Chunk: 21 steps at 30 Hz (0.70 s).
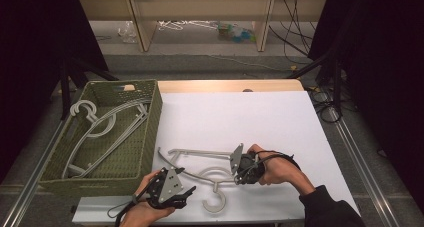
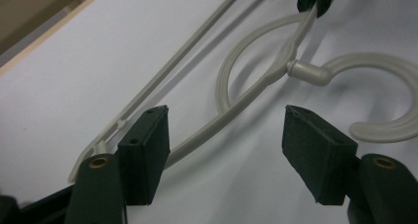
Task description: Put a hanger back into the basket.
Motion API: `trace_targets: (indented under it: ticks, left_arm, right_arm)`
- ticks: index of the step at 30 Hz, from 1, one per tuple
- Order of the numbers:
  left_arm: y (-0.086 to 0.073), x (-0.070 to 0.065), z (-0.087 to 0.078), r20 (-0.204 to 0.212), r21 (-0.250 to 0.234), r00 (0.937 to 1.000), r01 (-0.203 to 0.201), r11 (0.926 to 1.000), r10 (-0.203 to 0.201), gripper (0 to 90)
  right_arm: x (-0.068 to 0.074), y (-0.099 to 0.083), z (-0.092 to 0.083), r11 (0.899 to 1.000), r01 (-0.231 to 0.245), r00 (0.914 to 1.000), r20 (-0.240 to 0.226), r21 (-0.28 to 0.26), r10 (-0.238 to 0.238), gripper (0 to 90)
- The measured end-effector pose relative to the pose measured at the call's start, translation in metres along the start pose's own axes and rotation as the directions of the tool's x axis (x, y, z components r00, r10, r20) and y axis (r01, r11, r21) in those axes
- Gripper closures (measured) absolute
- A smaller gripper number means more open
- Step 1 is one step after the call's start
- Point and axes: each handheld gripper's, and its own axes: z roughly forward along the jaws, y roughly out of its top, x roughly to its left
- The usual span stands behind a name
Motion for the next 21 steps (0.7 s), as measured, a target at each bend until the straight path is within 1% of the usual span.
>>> trace_targets:
  ticks: [2,3,4,5,7,8,9,10,11,12,13,15,16,17,19,20,21]
  left_arm:
    - [0.000,-0.001,0.007,0.004,0.014,0.9999,-0.016,0.9998,0.016,34.4]
    - [0.000,0.000,0.010,0.005,0.032,0.9994,-0.034,0.9989,0.033,35.2]
    - [0.000,-0.001,0.013,0.009,0.025,0.9993,-0.036,0.9990,0.036,36.5]
    - [0.000,-0.001,0.016,0.008,0.023,0.9989,-0.047,0.9986,0.047,37.9]
    - [0.002,0.000,0.021,0.005,0.023,0.9974,-0.072,0.9972,0.072,39.5]
    - [0.003,0.001,0.023,0.011,0.021,0.9962,-0.086,0.9960,0.086,42.5]
    - [0.004,0.000,0.025,0.017,0.018,0.9962,-0.086,0.9961,0.086,43.6]
    - [0.004,0.000,0.027,0.026,0.017,0.9950,-0.097,0.9952,0.096,44.3]
    - [0.005,-0.001,0.029,0.036,0.019,0.9926,-0.116,0.9930,0.116,44.4]
    - [0.005,-0.002,0.032,0.034,0.018,0.9909,-0.130,0.9913,0.130,45.7]
    - [0.006,-0.002,0.033,0.033,0.028,0.9893,-0.143,0.9893,0.142,45.8]
    - [0.007,-0.003,0.037,0.042,0.018,0.9902,-0.134,0.9908,0.133,44.5]
    - [0.008,-0.003,0.038,0.045,0.018,0.9889,-0.143,0.9896,0.142,44.9]
    - [0.009,-0.004,0.039,0.047,0.008,0.9884,-0.145,0.9894,0.144,47.1]
    - [0.011,-0.005,0.040,0.066,0.004,0.9831,-0.171,0.9852,0.170,51.7]
    - [0.013,-0.006,0.040,0.080,0.003,0.9786,-0.190,0.9817,0.189,56.4]
    - [0.014,-0.006,0.040,0.076,0.008,0.9747,-0.212,0.9773,0.210,58.8]
  right_arm:
    - [0.003,-0.001,-0.004,1.000,0.006,1.0000,0.001,-0.013,-0.006,81.8]
    - [0.004,-0.001,-0.006,1.000,0.004,1.0000,-0.002,-0.017,-0.004,81.8]
    - [0.004,-0.002,-0.007,1.000,0.022,0.9998,0.003,-0.021,-0.022,81.9]
    - [0.006,-0.003,-0.009,1.000,0.005,1.0000,-0.002,-0.023,-0.005,81.8]
    - [0.007,-0.003,-0.011,0.999,0.028,0.9996,-0.001,-0.030,-0.028,81.9]
    - [0.008,-0.003,-0.012,0.999,0.031,0.9995,-0.006,-0.033,-0.031,81.9]
    - [0.009,-0.002,-0.013,0.999,0.033,0.9994,-0.005,-0.033,-0.033,81.9]
    - [0.010,-0.002,-0.013,0.999,0.034,0.9994,-0.005,-0.036,-0.034,81.8]
    - [0.010,-0.002,-0.014,0.999,0.029,0.9995,-0.009,-0.035,-0.029,81.9]
    - [0.012,-0.001,-0.015,0.999,0.020,0.9998,-0.007,-0.029,-0.021,81.9]
    - [0.012,-0.001,-0.016,0.999,0.025,0.9996,-0.008,-0.033,-0.025,81.9]
    - [0.012,-0.001,-0.018,0.999,0.029,0.9996,-0.007,-0.041,-0.029,81.8]
    - [0.012,-0.001,-0.018,0.999,0.029,0.9995,-0.006,-0.046,-0.030,81.8]
    - [0.013,-0.001,-0.019,0.998,0.029,0.9995,-0.006,-0.048,-0.030,81.8]
    - [0.013,-0.001,-0.019,0.998,0.039,0.9992,-0.003,-0.052,-0.039,81.8]
    - [0.013,-0.001,-0.019,0.998,0.040,0.9992,-0.008,-0.052,-0.040,81.8]
    - [0.013,-0.001,-0.020,0.998,0.032,0.9994,-0.007,-0.052,-0.033,81.8]
